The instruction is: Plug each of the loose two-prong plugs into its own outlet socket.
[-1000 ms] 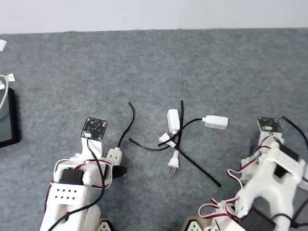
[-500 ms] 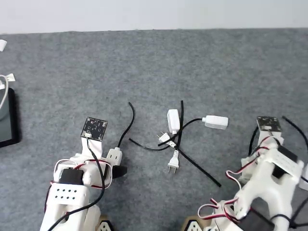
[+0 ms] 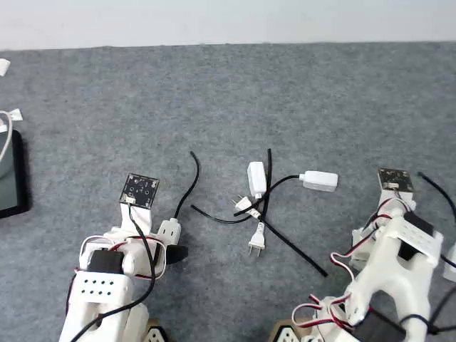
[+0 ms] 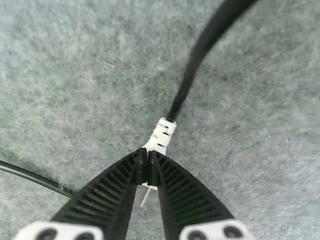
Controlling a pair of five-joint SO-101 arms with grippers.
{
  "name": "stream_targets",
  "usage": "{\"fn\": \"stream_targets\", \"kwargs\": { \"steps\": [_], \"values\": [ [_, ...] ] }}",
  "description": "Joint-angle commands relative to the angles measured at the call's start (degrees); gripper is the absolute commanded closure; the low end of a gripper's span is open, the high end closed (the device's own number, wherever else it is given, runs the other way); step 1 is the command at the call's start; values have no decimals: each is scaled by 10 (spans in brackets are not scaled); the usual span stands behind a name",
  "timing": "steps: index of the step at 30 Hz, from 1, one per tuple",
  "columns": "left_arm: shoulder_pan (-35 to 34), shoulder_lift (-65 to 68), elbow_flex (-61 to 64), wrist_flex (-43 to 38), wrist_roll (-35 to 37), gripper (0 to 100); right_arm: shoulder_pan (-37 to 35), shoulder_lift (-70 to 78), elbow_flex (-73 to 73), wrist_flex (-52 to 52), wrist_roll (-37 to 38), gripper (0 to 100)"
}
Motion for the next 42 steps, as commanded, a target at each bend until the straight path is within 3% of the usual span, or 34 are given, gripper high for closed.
{"fn": "stream_targets", "kwargs": {
  "steps": [1, 9, 26, 32, 36, 42],
  "values": [
    [-3, -8, -2, -4, -6, 717, 7, -12, -23, -22, -32, 982],
    [-3, -8, -2, -3, -25, 717, 6, -12, -20, -36, -47, 907],
    [-3, -8, -2, -3, -25, 717, 2, -18, -65, -31, -47, 920],
    [-3, -8, -2, -3, -28, 717, -51, -18, -76, 4, -47, 921],
    [-3, -8, -2, -3, -28, 717, -78, -12, -75, 5, -65, 995],
    [-3, -8, -2, -3, -28, 717, -59, -12, -48, 0, -64, 966]
  ]
}}
